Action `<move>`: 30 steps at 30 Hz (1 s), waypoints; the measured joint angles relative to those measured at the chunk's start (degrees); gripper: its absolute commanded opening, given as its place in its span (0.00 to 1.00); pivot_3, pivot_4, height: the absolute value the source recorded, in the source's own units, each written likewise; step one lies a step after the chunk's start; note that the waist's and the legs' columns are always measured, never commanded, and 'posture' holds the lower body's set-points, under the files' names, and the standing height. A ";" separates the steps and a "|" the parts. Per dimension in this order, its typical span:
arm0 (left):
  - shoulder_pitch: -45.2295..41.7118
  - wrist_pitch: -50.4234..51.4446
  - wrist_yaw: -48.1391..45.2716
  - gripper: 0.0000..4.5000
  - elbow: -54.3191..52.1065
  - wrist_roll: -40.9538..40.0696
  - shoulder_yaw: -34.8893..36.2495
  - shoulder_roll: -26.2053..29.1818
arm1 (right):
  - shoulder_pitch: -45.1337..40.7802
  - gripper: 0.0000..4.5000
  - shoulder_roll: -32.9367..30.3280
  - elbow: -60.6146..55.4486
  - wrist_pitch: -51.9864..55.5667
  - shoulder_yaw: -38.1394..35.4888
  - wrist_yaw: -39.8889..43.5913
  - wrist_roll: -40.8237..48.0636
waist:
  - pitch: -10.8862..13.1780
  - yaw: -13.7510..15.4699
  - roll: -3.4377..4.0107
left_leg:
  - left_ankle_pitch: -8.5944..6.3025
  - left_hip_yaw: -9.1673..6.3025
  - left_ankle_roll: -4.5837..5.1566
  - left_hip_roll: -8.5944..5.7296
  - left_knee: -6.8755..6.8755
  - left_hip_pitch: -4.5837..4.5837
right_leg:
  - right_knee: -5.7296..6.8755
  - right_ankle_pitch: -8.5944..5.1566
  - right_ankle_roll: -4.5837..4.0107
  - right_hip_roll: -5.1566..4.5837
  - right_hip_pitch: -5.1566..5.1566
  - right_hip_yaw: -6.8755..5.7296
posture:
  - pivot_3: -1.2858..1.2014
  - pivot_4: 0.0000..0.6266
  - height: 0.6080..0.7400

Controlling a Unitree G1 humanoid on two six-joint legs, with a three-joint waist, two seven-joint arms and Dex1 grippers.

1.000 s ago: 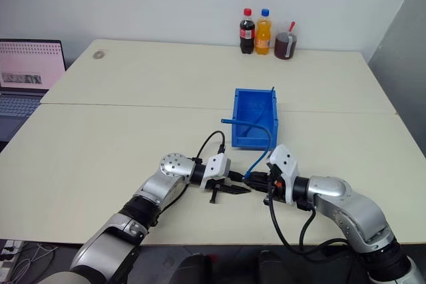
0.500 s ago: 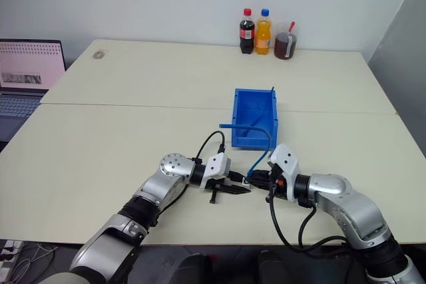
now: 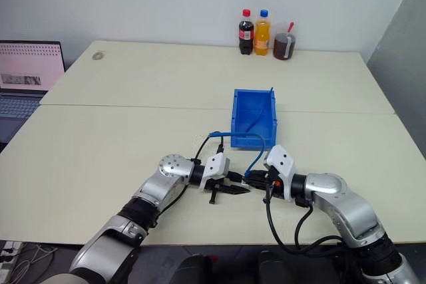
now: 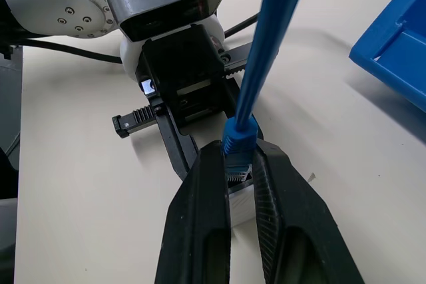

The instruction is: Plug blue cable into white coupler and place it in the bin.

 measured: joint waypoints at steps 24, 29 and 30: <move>2.00 1.98 1.57 0.18 -3.38 0.16 0.16 0.70 | -6.04 0.05 -2.95 9.18 -15.71 4.34 11.90 -10.27 | -0.05 -0.04 0.05 | 0.00 0.04 0.00 0.00 -0.01 0.31 | 0.31 -0.01 -0.03 0.01 0.05 0.24 | 0.52 0.24 1.00; 3.06 2.03 1.84 0.18 -4.94 0.35 0.12 0.99 | -5.53 0.05 -3.18 8.48 -16.79 5.20 11.98 -12.24 | -0.05 -0.02 0.05 | 0.00 0.05 0.00 0.00 -0.03 0.33 | 0.31 -0.01 -0.04 0.00 0.05 0.27 | 0.52 0.24 1.00; 3.26 2.06 1.89 0.18 -5.24 0.37 0.12 1.09 | -5.34 0.05 -3.13 8.21 -16.62 5.20 11.90 -12.30 | -0.05 -0.02 0.05 | 0.00 0.04 0.00 0.00 -0.03 0.34 | 0.31 -0.01 -0.05 0.01 0.06 0.26 | 0.52 0.24 1.00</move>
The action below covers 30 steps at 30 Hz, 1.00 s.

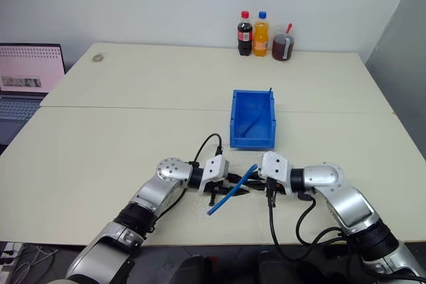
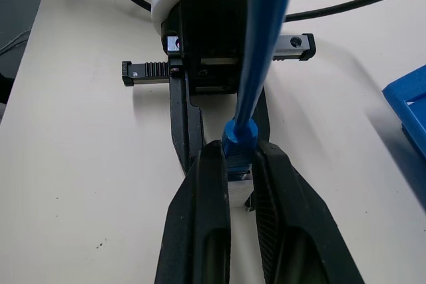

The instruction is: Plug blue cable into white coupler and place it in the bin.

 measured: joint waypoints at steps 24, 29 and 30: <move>3.21 0.82 1.41 0.18 -1.88 1.13 0.22 1.25 | 0.19 0.05 4.09 2.20 6.34 2.12 -0.53 0.04 | -1.41 -1.02 -0.07 | -0.05 -0.06 0.01 0.09 -0.39 1.41 | -0.34 -0.45 -0.14 0.07 1.44 -0.11 | 0.52 0.24 1.00; 3.23 1.26 1.38 0.33 -1.88 1.10 0.31 1.35 | -0.27 0.05 4.70 3.22 6.25 2.16 -0.11 0.04 | -1.44 -1.19 -0.11 | -0.06 -0.09 0.01 0.11 -0.44 1.53 | -0.42 -0.45 -0.15 0.07 1.60 -0.10 | 0.52 0.24 1.00; 3.23 1.36 1.18 0.36 -1.89 0.97 0.36 1.33 | -0.28 0.05 4.92 3.39 6.26 2.10 -0.24 0.04 | -1.44 -1.24 -0.11 | -0.06 -0.09 0.01 0.11 -0.45 1.55 | -0.42 -0.46 -0.16 0.07 1.62 -0.09 | 0.52 0.24 1.00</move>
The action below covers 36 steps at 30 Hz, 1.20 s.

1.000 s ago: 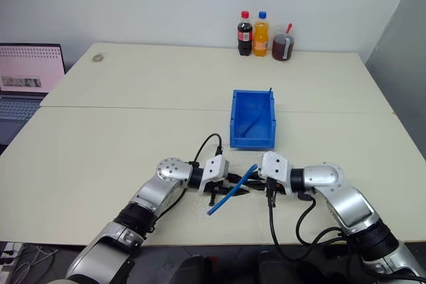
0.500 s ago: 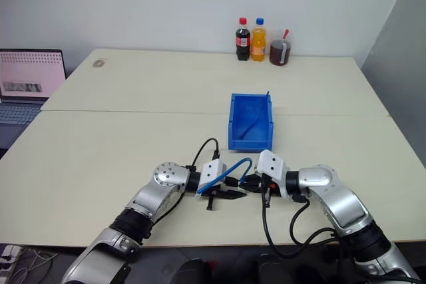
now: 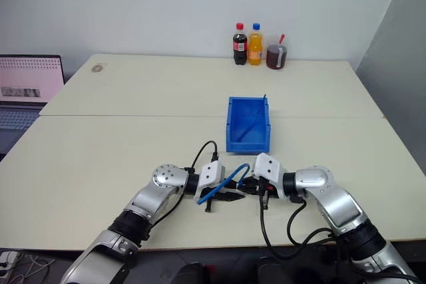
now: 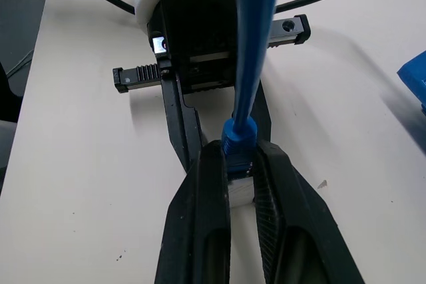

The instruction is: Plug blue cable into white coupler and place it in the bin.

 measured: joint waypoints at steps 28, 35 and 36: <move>11.08 35.91 29.71 1.00 -46.19 -16.32 19.81 1.86 | -30.22 0.12 12.64 17.35 47.73 -32.57 -29.66 24.82 | 0.98 1.04 0.54 | -0.03 -0.03 -0.08 -0.12 0.08 -1.27 | -0.08 0.21 -0.05 -0.20 -1.21 0.16 | 0.52 0.24 1.00; 16.47 39.87 37.50 1.00 -52.97 -16.30 19.51 0.41 | -37.86 0.54 10.74 32.48 42.01 -29.07 -27.88 18.85 | 1.00 0.91 0.58 | -0.03 0.05 -0.08 -0.08 -0.03 -1.38 | -0.08 0.22 -0.06 -0.18 -1.33 0.17 | 0.52 0.24 1.00; 16.75 40.10 38.12 1.00 -53.50 -16.31 19.53 0.39 | -37.92 0.61 10.76 33.38 41.57 -28.62 -27.54 18.22 | 1.00 0.92 0.58 | -0.03 0.05 -0.08 -0.08 -0.02 -1.39 | -0.08 0.22 -0.06 -0.18 -1.33 0.16 | 0.52 0.24 1.00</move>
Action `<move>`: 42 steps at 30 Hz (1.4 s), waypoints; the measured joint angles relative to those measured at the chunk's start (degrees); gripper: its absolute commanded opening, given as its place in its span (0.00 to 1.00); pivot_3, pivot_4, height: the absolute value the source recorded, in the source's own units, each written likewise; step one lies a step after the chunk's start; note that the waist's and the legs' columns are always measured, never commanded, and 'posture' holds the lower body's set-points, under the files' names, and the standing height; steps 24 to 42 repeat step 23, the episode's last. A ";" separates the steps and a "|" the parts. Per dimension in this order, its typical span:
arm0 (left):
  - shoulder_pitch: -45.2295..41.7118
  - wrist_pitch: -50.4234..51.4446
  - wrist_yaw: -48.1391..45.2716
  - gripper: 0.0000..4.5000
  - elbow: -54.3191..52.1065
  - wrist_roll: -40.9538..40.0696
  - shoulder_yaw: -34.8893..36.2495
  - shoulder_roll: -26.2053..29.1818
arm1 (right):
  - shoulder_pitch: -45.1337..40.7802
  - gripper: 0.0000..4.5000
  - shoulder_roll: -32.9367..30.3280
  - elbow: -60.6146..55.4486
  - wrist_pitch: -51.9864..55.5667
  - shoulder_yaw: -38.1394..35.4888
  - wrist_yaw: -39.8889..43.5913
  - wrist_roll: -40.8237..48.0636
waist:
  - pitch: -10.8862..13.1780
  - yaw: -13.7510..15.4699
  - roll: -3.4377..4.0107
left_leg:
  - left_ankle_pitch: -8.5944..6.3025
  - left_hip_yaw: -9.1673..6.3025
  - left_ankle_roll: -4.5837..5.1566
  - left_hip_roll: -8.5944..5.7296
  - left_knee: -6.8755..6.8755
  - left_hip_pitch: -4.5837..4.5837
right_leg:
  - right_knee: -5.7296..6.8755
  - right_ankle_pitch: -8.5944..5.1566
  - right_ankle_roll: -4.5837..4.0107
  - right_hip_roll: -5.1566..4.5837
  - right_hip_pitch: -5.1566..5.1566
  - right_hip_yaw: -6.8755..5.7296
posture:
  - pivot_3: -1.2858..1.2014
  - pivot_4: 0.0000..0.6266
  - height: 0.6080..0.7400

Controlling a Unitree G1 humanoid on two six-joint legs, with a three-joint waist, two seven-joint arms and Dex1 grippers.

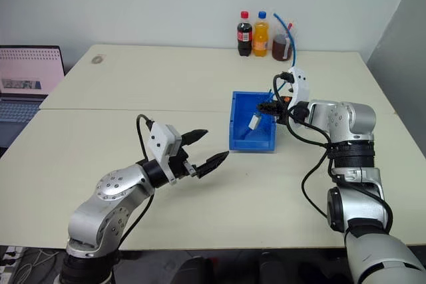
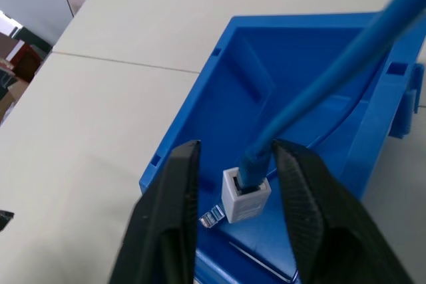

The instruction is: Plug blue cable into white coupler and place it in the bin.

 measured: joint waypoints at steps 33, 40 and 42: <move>-5.66 -6.05 13.94 1.00 17.06 5.61 7.03 -1.30 | 37.86 1.00 -0.99 -49.71 -19.35 1.61 -14.05 -15.04 | -0.14 0.57 -0.12 | 0.01 -0.27 -0.04 0.03 0.09 -0.63 | 0.03 0.03 0.10 0.03 -0.49 -0.32 | 0.52 0.24 1.00; -5.66 -6.05 13.94 1.00 17.06 5.61 7.03 -1.30 | 37.86 1.00 -0.99 -49.71 -19.35 1.61 -14.05 -15.04 | -0.14 0.57 -0.12 | 0.01 -0.27 -0.04 0.03 0.09 -0.63 | 0.03 0.03 0.10 0.03 -0.49 -0.32 | 0.52 0.24 1.00; -5.66 -6.05 13.94 1.00 17.06 5.61 7.03 -1.30 | 37.86 1.00 -0.99 -49.71 -19.35 1.61 -14.05 -15.04 | -0.14 0.57 -0.12 | 0.01 -0.27 -0.04 0.03 0.09 -0.63 | 0.03 0.03 0.10 0.03 -0.49 -0.32 | 0.52 0.24 1.00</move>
